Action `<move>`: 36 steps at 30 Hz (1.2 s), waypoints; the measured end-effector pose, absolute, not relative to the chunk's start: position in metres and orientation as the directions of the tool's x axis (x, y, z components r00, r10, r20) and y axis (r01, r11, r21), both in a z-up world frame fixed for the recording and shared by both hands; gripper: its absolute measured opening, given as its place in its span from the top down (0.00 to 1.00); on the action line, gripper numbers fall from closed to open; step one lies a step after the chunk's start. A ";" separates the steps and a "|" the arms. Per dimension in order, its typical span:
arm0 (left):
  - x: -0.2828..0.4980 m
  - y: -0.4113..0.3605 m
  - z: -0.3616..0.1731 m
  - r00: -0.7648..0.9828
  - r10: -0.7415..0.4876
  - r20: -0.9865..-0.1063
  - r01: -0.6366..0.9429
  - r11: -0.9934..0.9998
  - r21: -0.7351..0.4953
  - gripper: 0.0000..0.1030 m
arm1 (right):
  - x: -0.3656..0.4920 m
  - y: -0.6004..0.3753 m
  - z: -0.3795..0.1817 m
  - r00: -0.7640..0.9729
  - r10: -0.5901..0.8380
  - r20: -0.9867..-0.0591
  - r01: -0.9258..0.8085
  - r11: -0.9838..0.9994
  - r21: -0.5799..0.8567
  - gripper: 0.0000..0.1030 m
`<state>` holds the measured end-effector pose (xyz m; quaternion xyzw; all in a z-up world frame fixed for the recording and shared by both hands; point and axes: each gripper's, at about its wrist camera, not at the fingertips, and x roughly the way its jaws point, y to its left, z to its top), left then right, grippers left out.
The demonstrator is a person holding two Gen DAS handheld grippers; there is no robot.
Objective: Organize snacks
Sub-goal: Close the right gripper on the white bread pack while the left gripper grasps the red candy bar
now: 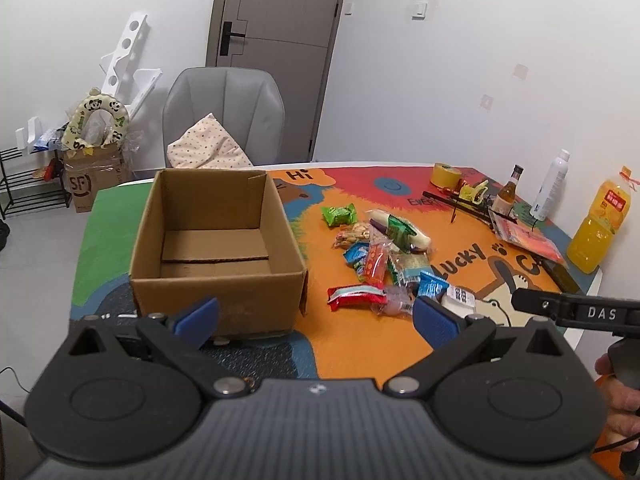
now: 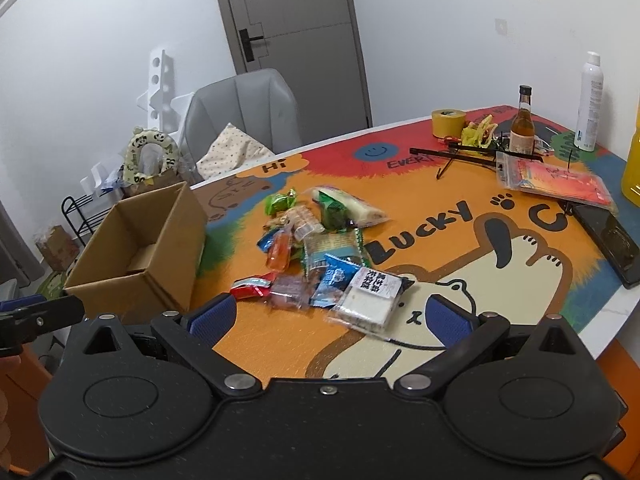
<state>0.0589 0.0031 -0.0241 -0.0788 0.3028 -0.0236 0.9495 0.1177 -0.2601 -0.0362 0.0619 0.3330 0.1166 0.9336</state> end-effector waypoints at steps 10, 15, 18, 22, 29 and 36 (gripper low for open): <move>0.090 -0.008 -0.036 0.807 -0.111 -0.579 0.012 0.985 -0.172 0.01 | 0.148 -0.278 -0.055 0.732 0.248 -0.634 -0.132 0.965 0.224 0.00; 0.106 -0.020 -0.048 0.801 -0.125 -0.585 0.032 0.986 -0.166 0.01 | 0.162 -0.283 -0.070 0.709 0.258 -0.656 -0.126 0.962 0.242 0.00; 0.116 -0.025 -0.053 0.798 -0.140 -0.586 0.044 0.984 -0.175 0.02 | 0.171 -0.287 -0.079 0.697 0.257 -0.670 -0.115 0.962 0.249 0.00; 0.130 -0.033 -0.060 0.797 -0.146 -0.586 0.051 0.983 -0.176 0.04 | 0.181 -0.293 -0.089 0.684 0.270 -0.678 -0.105 0.956 0.275 0.00; 0.149 -0.044 -0.068 0.786 -0.168 -0.594 0.060 0.978 -0.198 0.17 | 0.196 -0.295 -0.105 0.658 0.291 -0.694 -0.107 0.949 0.297 0.00; 0.164 -0.054 -0.076 0.773 -0.194 -0.603 0.069 0.972 -0.224 0.30 | 0.209 -0.289 -0.116 0.645 0.300 -0.703 -0.131 0.949 0.286 0.03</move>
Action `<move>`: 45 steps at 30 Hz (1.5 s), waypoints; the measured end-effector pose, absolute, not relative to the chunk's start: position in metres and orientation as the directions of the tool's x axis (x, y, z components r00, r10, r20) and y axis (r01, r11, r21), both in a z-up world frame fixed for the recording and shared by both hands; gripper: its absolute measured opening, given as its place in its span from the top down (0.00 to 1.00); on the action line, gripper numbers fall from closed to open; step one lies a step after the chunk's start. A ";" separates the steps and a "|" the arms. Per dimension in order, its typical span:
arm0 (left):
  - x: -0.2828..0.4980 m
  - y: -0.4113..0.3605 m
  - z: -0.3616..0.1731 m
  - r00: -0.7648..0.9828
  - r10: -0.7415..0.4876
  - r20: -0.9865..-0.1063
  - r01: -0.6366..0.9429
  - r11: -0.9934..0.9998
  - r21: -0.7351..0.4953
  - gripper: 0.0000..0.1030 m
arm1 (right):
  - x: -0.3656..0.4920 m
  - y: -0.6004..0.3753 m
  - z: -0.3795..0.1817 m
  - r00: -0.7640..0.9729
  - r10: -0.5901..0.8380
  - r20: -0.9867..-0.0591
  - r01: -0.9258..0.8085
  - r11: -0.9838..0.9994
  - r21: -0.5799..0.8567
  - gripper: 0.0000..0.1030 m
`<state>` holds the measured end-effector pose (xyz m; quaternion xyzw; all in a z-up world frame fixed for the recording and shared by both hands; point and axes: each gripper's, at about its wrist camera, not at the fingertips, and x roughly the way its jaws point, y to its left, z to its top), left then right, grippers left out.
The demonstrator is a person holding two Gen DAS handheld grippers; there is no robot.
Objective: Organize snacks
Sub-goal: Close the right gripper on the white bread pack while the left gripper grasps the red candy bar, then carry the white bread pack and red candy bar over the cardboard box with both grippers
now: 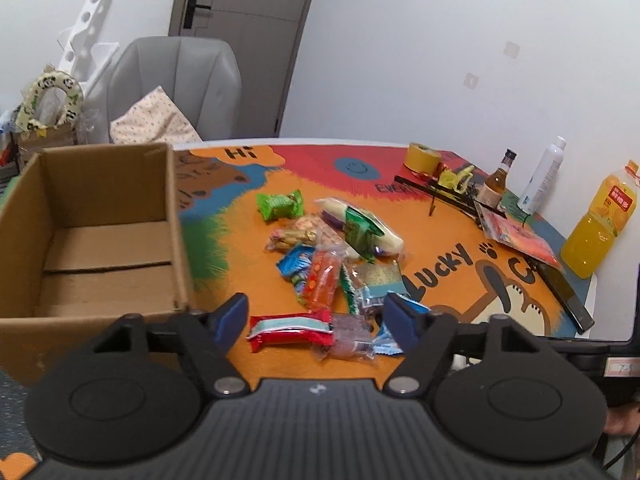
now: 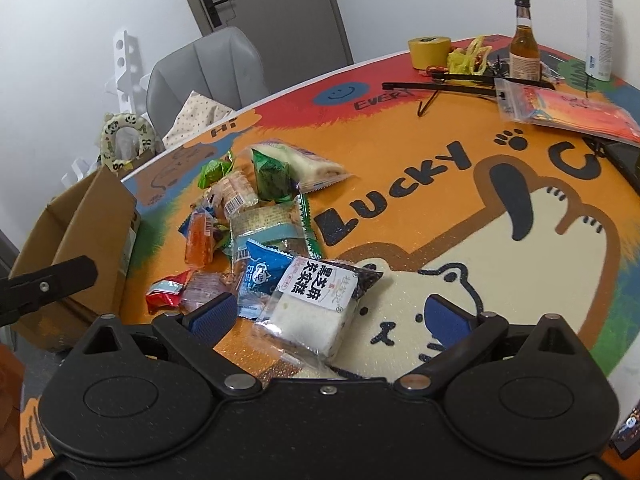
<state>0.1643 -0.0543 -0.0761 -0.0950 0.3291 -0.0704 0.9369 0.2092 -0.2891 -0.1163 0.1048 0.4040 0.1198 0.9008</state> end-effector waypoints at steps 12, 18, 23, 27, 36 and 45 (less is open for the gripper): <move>0.197 -0.070 -0.109 0.736 -0.155 -0.659 0.041 0.982 -0.185 0.31 | 0.224 -0.288 -0.134 0.627 0.309 -0.715 -0.129 0.947 0.295 0.26; 0.204 -0.071 -0.121 0.746 -0.061 -0.663 -0.043 0.989 -0.140 0.31 | 0.224 -0.300 -0.135 0.644 0.284 -0.710 -0.113 0.954 0.279 0.28; 0.209 -0.061 -0.132 0.723 -0.033 -0.690 -0.102 0.983 -0.154 0.31 | 0.224 -0.301 -0.135 0.652 0.271 -0.708 -0.112 0.958 0.264 0.28; 0.211 -0.062 -0.142 0.706 -0.011 -0.708 -0.121 0.983 -0.136 0.31 | 0.221 -0.298 -0.134 0.660 0.248 -0.709 -0.110 0.966 0.235 0.27; 0.205 -0.064 -0.144 0.720 -0.013 -0.694 -0.101 0.987 -0.123 0.54 | 0.222 -0.277 -0.136 0.655 0.232 -0.719 -0.139 0.972 0.188 0.28; 0.193 -0.068 -0.134 0.732 -0.083 -0.676 -0.054 0.982 -0.179 0.68 | 0.210 -0.290 -0.130 0.669 0.266 -0.694 -0.132 0.961 0.241 0.62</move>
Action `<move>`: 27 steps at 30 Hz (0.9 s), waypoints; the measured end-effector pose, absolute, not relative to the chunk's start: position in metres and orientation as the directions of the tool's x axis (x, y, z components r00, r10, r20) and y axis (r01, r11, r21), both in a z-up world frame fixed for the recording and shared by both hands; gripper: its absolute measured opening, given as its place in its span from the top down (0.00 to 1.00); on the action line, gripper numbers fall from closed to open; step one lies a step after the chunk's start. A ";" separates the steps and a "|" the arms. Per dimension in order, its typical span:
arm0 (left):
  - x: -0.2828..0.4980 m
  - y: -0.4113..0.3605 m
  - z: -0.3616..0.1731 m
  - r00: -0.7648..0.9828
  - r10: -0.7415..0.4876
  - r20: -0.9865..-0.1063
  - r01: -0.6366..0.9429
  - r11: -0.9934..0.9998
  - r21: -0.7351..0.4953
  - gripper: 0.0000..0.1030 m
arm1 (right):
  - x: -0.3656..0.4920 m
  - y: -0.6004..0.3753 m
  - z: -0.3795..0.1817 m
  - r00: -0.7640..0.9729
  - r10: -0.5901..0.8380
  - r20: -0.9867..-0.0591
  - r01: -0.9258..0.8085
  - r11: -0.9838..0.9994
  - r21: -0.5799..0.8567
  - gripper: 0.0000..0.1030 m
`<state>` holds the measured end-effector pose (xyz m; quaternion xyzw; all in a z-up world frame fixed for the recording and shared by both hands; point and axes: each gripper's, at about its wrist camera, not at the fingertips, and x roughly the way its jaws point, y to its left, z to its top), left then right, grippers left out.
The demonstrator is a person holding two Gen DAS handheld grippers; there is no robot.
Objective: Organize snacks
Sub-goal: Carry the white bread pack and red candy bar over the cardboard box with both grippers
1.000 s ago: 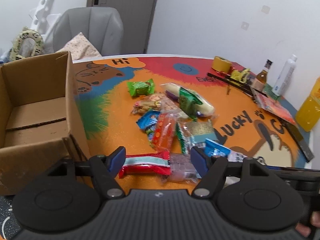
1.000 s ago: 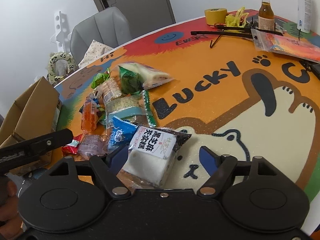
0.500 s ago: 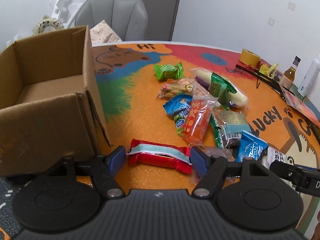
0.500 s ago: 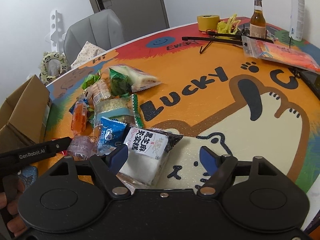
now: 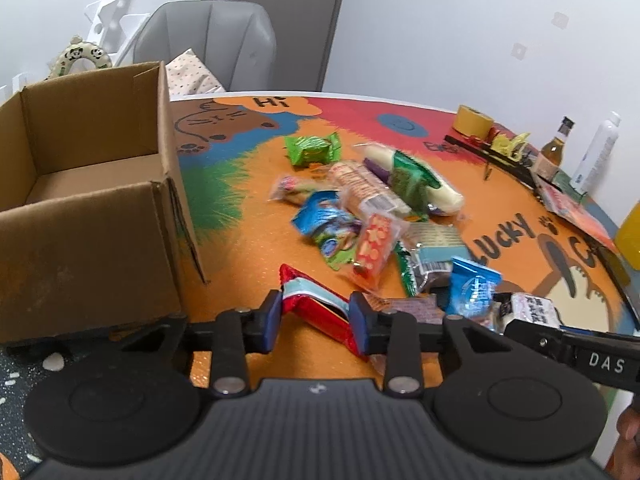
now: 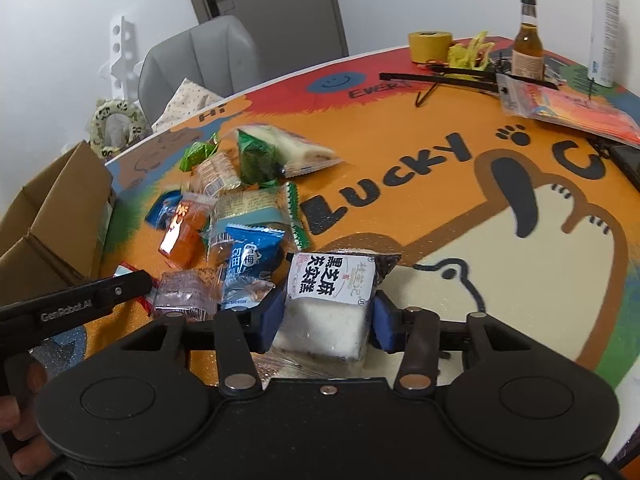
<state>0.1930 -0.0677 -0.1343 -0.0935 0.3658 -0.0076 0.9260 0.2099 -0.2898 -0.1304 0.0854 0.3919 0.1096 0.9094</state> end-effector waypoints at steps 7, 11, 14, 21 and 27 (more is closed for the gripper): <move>0.183 -0.069 -0.121 0.755 -0.117 -0.645 -0.022 0.979 -0.204 0.82 | 0.203 -0.292 -0.120 0.684 0.293 -0.668 -0.148 0.953 0.266 0.77; 0.178 -0.066 -0.114 0.766 -0.141 -0.628 -0.009 0.973 -0.230 0.85 | 0.199 -0.293 -0.113 0.699 0.308 -0.645 -0.158 0.947 0.281 0.81; 0.172 -0.064 -0.107 0.777 -0.163 -0.608 0.011 0.969 -0.246 0.89 | 0.196 -0.294 -0.107 0.715 0.313 -0.625 -0.162 0.944 0.288 0.82; 0.164 -0.064 -0.087 0.802 -0.201 -0.563 0.057 0.963 -0.264 0.98 | 0.191 -0.294 -0.091 0.748 0.328 -0.577 -0.177 0.936 0.304 0.82; 0.159 -0.060 -0.069 0.827 -0.204 -0.524 0.074 0.963 -0.259 0.98 | 0.195 -0.282 -0.077 0.756 0.353 -0.551 -0.209 0.928 0.309 0.82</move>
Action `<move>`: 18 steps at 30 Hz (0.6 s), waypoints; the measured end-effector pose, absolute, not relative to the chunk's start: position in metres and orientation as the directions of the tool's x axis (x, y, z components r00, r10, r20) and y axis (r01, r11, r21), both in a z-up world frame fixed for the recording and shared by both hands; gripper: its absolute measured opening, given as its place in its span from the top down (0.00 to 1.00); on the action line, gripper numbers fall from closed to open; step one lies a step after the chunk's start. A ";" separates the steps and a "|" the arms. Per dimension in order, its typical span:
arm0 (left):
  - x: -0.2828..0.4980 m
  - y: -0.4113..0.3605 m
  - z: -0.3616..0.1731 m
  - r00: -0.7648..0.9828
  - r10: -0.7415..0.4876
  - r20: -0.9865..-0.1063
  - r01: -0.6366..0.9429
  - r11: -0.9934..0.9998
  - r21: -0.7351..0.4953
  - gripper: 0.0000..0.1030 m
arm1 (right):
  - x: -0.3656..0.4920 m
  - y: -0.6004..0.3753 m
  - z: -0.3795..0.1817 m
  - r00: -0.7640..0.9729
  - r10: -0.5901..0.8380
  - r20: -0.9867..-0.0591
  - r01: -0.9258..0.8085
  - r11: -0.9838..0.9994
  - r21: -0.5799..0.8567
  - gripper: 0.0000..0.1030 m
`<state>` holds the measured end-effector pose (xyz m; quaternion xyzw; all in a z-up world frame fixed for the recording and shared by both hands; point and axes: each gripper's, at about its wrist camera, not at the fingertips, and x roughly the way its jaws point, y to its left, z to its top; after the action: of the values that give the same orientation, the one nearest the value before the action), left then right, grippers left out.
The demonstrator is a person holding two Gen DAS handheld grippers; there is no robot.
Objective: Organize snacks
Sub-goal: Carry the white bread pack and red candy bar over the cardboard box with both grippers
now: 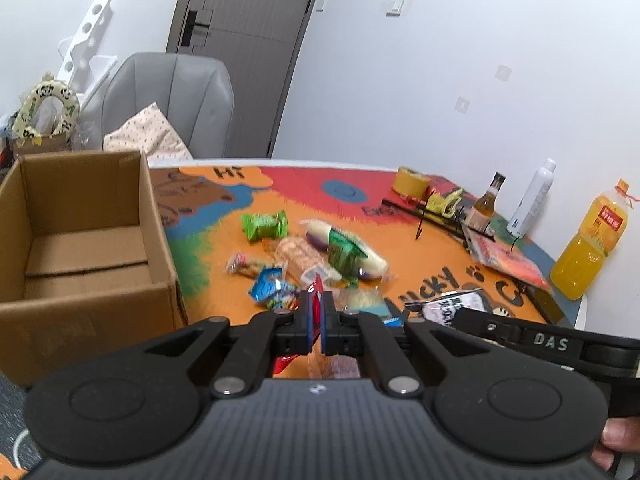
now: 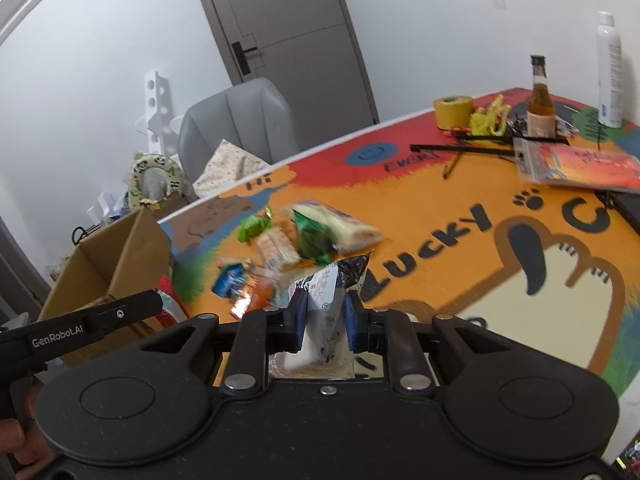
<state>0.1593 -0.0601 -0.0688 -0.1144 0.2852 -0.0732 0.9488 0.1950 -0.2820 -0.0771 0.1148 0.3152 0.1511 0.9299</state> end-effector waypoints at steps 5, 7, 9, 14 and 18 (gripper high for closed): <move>0.158 -0.052 -0.053 0.845 -0.191 -0.499 0.073 0.966 -0.247 0.98 | 0.198 -0.266 -0.069 0.756 0.372 -0.539 -0.233 0.922 0.309 0.82; 0.157 -0.047 -0.047 0.852 -0.180 -0.491 0.067 0.969 -0.239 0.98 | 0.200 -0.259 -0.066 0.754 0.384 -0.533 -0.245 0.917 0.314 0.82; 0.156 -0.040 -0.042 0.858 -0.169 -0.486 0.058 0.970 -0.234 0.98 | 0.201 -0.250 -0.062 0.752 0.400 -0.524 -0.262 0.910 0.321 0.82; 0.155 -0.025 -0.029 0.873 -0.130 -0.470 0.027 0.975 -0.220 0.98 | 0.205 -0.229 -0.051 0.745 0.438 -0.504 -0.306 0.895 0.326 0.82; 0.152 -0.012 -0.021 0.882 -0.097 -0.461 -0.001 0.978 -0.209 0.98 | 0.207 -0.212 -0.044 0.735 0.466 -0.492 -0.339 0.882 0.328 0.82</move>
<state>0.1521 -0.0117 -0.0214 -0.1020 0.2417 -0.0249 0.9646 0.2066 -0.2116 -0.0441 0.1088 0.2916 0.2177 0.9251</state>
